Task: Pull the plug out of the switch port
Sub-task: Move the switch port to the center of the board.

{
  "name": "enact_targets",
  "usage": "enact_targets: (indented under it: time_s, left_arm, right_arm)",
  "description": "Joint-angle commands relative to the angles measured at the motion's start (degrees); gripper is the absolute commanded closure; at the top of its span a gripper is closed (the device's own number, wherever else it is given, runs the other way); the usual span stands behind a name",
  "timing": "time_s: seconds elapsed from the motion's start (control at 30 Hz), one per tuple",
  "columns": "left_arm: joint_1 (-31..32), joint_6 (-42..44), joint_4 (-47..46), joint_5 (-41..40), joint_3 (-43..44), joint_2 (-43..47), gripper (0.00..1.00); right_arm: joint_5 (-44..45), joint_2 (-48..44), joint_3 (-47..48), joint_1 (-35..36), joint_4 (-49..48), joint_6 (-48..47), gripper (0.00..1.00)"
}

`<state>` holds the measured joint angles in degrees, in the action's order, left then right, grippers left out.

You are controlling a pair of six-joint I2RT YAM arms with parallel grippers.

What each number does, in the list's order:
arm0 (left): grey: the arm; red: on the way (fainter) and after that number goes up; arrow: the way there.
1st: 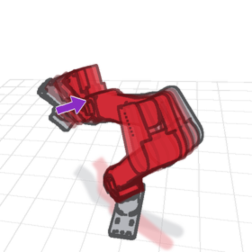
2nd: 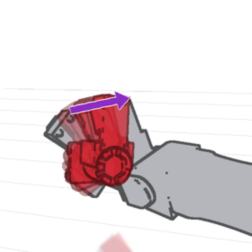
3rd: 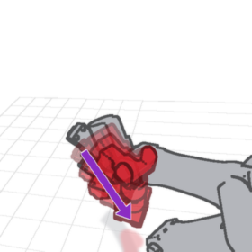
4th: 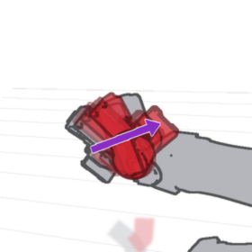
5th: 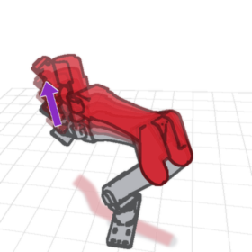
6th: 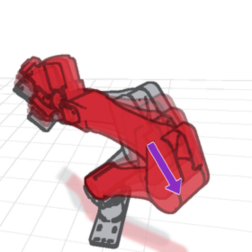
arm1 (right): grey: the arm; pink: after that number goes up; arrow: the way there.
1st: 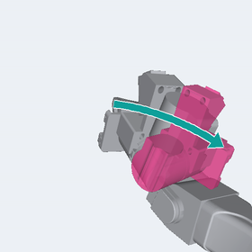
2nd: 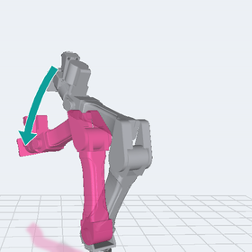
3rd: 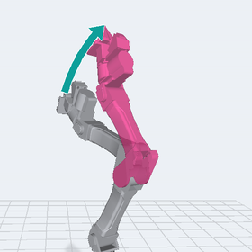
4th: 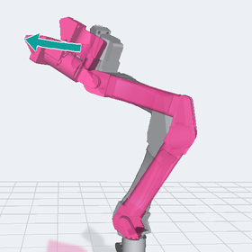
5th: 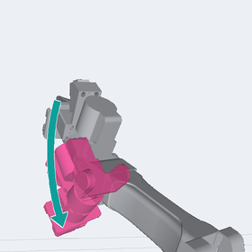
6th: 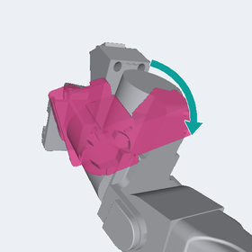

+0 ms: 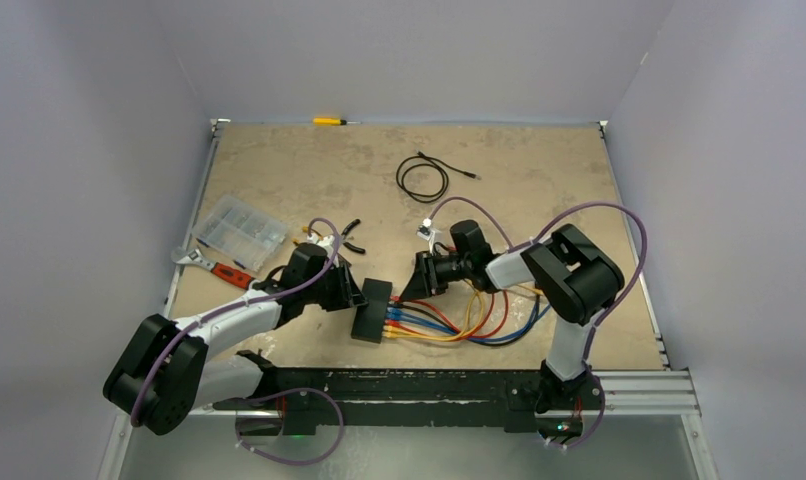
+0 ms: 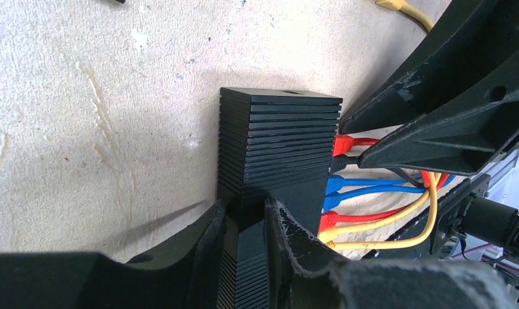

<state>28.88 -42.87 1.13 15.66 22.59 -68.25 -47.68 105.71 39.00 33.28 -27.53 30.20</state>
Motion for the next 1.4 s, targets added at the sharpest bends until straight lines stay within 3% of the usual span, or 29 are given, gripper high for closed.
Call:
enact_targets:
  time_s: [0.0,1.37]
  left_arm:
    - [0.01,0.68,2.26,-1.84,-0.86,-0.28,0.74]
    - [-0.04,0.78,2.77,-1.53,-0.19,-0.41,0.74]
  right_arm:
    - [0.44,4.17,-1.38,0.04,0.16,0.33,0.6]
    - [-1.72,15.44,7.39,0.84,-4.85,5.39,0.66]
